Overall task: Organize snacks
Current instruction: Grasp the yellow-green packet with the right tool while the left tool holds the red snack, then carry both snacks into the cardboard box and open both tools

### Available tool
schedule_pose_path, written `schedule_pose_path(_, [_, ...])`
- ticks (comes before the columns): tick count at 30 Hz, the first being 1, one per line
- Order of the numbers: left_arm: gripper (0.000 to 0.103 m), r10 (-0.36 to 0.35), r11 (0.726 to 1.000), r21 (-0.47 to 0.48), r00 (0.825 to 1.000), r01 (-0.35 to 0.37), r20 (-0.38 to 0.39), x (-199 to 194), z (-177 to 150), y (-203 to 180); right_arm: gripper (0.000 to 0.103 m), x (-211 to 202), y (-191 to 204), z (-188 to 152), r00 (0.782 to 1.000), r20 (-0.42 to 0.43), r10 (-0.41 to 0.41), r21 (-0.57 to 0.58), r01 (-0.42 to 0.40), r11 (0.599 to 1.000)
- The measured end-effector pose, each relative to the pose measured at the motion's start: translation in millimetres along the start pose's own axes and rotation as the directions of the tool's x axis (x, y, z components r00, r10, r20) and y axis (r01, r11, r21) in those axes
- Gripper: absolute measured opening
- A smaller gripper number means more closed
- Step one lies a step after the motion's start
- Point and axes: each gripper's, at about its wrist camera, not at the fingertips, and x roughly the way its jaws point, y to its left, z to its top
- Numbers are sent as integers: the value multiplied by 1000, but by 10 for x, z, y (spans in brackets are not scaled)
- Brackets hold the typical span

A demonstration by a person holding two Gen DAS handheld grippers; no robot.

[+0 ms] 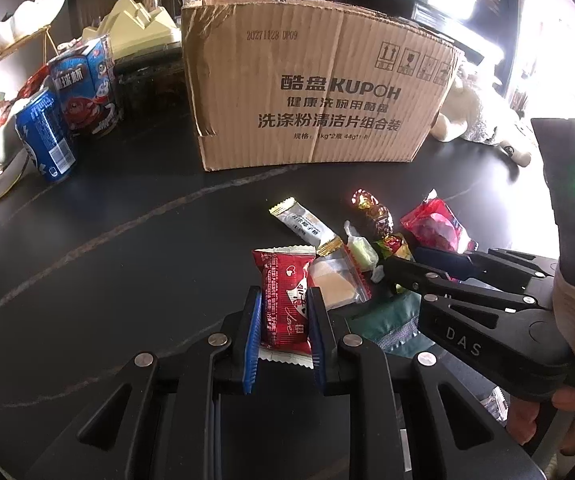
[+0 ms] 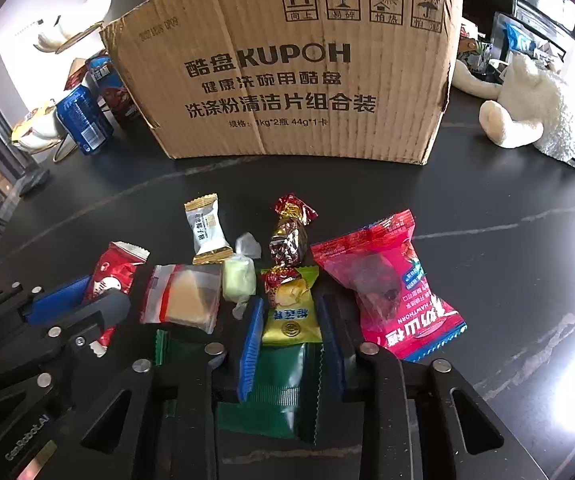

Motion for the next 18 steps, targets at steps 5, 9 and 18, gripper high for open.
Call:
schedule_pose_path(5, [22, 2, 1000, 1, 1000, -2, 9, -49, 10, -28, 24, -7, -28, -3, 1000, 4, -4, 15, 4, 1000])
schedule_pose_path(9, [22, 1, 1000, 1, 1000, -1, 21, -112, 20, -53, 23, -125, -50, -19, 1000, 28, -14, 23, 14, 1000])
schedule_pose_path(18, [22, -13, 1000, 6, 998, 12, 69, -360, 66, -124, 22, -550, -16, 37, 992, 117, -41, 11, 40, 999])
